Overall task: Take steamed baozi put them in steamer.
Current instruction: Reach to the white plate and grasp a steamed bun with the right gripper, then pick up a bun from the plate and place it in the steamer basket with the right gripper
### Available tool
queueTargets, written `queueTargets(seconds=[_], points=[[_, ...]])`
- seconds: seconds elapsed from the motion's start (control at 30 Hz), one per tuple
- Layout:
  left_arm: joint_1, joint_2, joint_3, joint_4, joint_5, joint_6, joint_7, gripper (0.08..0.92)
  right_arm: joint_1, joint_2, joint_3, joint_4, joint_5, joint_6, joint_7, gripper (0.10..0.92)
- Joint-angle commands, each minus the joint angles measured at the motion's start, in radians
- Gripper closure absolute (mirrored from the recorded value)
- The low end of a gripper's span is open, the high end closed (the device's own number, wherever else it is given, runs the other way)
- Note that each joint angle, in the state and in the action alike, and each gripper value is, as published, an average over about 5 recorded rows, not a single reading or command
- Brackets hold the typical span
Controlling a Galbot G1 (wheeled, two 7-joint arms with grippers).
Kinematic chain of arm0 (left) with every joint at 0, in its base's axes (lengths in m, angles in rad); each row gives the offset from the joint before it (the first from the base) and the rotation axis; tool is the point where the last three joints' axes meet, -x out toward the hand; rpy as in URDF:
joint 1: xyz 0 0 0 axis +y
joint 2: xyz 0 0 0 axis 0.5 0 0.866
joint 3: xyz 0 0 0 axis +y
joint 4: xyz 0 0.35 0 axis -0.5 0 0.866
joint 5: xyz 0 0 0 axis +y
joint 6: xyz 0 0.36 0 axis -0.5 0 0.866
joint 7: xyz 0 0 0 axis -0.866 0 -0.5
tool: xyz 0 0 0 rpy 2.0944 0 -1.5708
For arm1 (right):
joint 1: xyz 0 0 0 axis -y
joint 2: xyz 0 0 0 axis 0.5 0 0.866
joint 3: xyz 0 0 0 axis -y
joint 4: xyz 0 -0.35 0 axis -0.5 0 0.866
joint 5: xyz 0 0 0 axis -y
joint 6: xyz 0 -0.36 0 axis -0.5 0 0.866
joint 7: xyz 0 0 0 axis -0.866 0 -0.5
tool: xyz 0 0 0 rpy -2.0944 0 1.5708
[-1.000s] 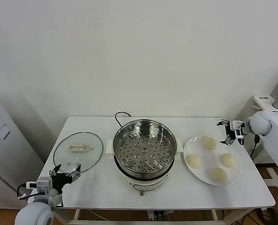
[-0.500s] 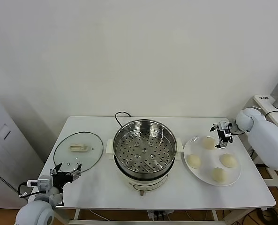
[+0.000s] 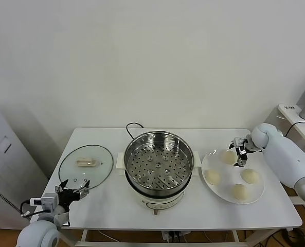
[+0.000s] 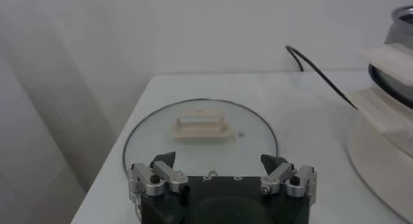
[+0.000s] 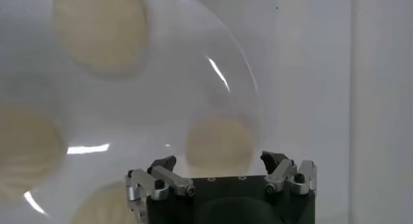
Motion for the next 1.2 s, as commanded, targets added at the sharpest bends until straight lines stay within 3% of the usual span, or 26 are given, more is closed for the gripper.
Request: queueTargets(seconds=[0.03, 0.6, 0.87, 1.03, 1.2], points=[[0.002, 0.000, 0.001, -0.006, 0.000, 0.000, 0.000, 0.177, 0.000, 0.014, 0.011, -0.020, -0.019, -0.011, 0.016, 0.259], [0.017, -0.003, 0.001, -0.026, 0.001, 0.000, -0.001, 0.177, -0.021, 0.019, 0.035, -0.009, 0.012, -0.023, 0.004, 0.605], [0.023, -0.008, 0.000, -0.038, 0.006, 0.001, -0.003, 0.177, 0.038, -0.065, -0.086, 0.151, 0.128, -0.046, -0.012, 0.627], [0.028, -0.011, 0.000, -0.047, 0.008, 0.001, -0.003, 0.177, 0.200, -0.166, -0.266, 0.336, 0.284, -0.045, -0.050, 0.626], [0.032, -0.013, 0.004, -0.051, 0.011, 0.000, -0.002, 0.177, 0.424, -0.164, -0.419, 0.451, 0.421, 0.040, -0.097, 0.626]])
